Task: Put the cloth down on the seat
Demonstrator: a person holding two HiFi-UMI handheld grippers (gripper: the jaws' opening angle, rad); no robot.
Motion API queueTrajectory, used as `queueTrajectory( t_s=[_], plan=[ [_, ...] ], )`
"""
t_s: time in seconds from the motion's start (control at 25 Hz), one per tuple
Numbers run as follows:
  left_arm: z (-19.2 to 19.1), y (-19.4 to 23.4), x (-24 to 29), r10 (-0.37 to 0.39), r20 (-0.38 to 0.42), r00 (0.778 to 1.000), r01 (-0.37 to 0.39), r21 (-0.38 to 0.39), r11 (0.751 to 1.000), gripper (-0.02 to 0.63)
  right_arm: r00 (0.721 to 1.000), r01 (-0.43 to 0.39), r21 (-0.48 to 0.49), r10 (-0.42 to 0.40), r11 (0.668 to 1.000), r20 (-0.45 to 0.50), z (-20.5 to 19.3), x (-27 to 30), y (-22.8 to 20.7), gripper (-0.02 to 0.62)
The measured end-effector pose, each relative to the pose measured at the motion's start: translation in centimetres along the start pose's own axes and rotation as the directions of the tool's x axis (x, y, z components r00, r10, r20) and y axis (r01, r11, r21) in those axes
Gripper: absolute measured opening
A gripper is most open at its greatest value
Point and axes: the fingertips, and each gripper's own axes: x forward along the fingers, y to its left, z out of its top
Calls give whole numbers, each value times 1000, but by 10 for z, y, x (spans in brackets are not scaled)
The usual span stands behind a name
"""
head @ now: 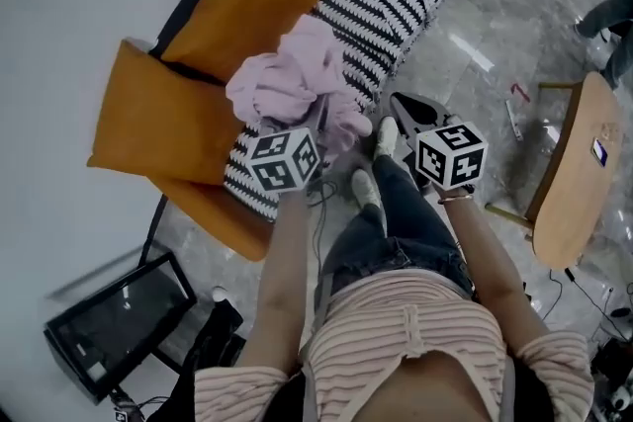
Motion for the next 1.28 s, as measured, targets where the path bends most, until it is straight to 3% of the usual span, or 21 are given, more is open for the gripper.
queueTrajectory(
  t_s=[0.76,1.28],
  plan=[
    [-15,23,115,26,-162,986,-14,78,997,250,996,52,74,-46,996,-81,-20,65,-77,9],
    [-31,16,206,7,-295,955,32,129,991,250,990,82,140,-64,987,-129,-17,107,-142,9]
  ],
)
